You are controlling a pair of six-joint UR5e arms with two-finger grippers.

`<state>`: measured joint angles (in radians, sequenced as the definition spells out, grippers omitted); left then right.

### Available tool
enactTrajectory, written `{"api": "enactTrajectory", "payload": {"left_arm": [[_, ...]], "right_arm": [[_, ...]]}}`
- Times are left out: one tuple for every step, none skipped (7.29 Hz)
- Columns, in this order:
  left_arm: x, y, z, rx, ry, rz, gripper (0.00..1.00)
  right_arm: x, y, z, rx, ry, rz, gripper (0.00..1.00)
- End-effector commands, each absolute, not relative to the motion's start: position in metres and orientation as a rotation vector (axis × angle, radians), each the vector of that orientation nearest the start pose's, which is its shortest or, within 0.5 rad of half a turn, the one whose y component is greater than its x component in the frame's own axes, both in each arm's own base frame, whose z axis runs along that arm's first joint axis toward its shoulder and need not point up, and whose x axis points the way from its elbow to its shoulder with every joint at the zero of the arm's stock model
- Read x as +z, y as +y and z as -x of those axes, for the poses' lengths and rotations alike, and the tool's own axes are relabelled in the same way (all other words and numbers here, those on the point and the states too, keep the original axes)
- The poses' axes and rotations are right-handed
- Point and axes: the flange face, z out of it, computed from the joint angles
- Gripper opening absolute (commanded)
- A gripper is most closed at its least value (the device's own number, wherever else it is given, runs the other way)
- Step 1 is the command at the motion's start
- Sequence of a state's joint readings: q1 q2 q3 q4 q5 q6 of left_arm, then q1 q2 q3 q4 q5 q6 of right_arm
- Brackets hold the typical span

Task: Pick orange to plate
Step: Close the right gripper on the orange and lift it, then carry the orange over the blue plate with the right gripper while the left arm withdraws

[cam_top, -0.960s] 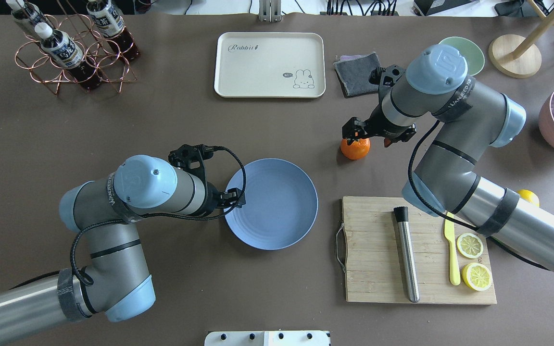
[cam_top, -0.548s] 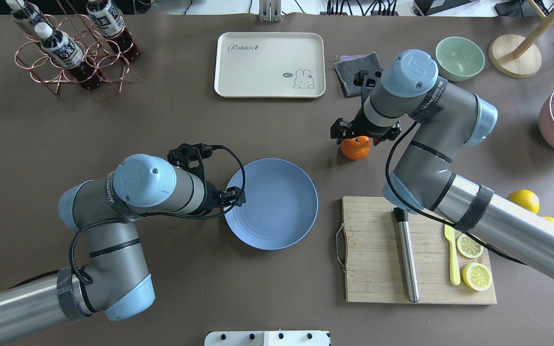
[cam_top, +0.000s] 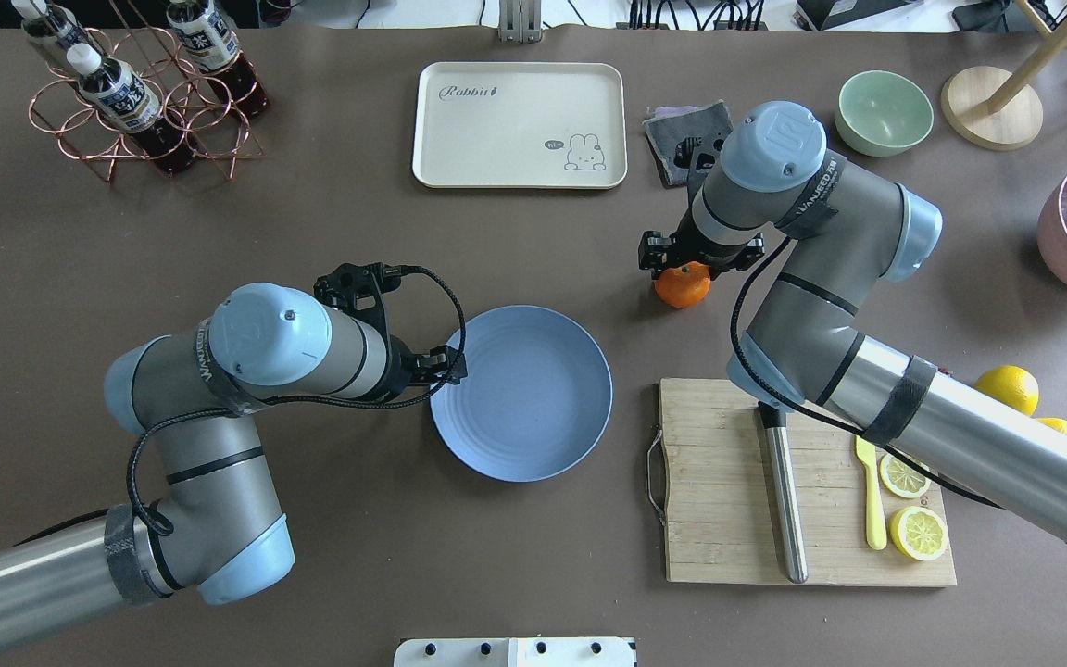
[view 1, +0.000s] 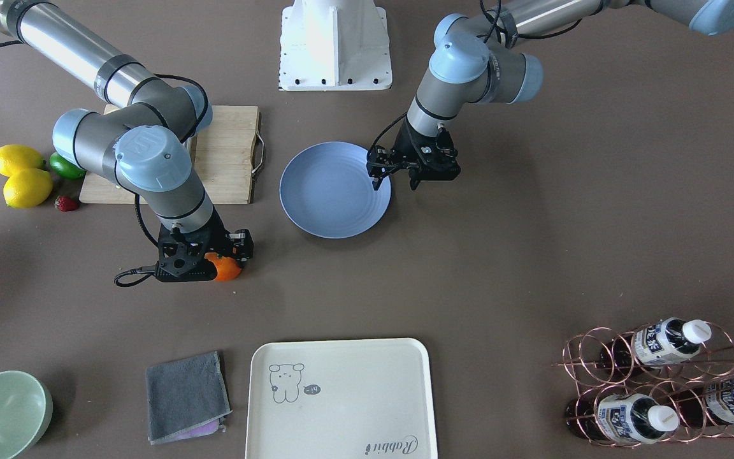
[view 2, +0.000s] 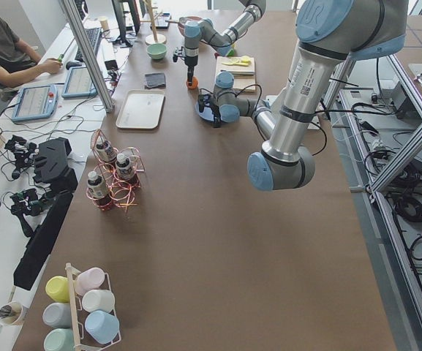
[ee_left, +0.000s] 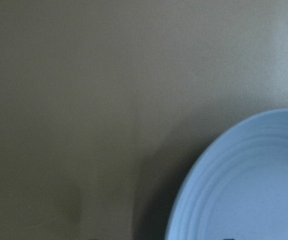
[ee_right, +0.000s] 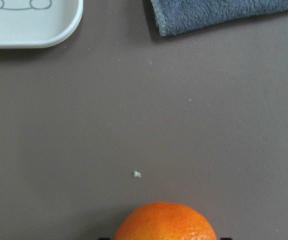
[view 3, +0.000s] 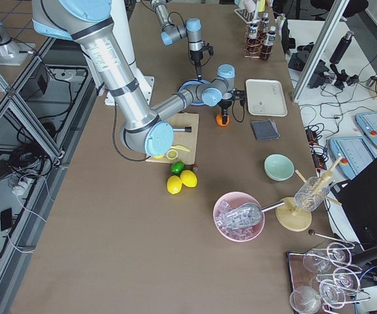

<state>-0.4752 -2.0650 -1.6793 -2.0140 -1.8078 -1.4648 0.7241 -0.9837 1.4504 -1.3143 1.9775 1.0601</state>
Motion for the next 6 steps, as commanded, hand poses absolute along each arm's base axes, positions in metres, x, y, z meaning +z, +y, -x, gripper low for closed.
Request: {"api": "enactTrajectory", "payload": {"left_arm": [[0.265,-0.422,-0.5,-0.242,1.088,-0.131,0.87],[0.286,-0.427,-0.467,-0.231,1.069,-0.149,0.96],[0.304,-0.446,-0.428,-0.168,1.051,-0.175,0.97],[0.325,-0.458,-0.399,-0.152,1.033,-0.169,0.97],[0.334,-0.467,-0.381,-0.136,1.026,-0.174,0.97],[0.341,-0.469,-0.377,-0.119,1.014,-0.182,0.97]], "right_arm": [[0.29,-0.542,0.47,0.06,-0.868,-0.091,0.0],[0.227,-0.519,0.467,0.125,-0.922,-0.02,0.0],[0.186,-0.474,0.487,0.138,-0.947,0.021,0.0],[0.163,-0.431,0.528,0.161,-0.95,0.036,0.0],[0.157,-0.387,0.572,0.142,-0.928,-0.003,0.0],[0.163,-0.372,0.594,0.13,-0.904,-0.019,0.0]]}}
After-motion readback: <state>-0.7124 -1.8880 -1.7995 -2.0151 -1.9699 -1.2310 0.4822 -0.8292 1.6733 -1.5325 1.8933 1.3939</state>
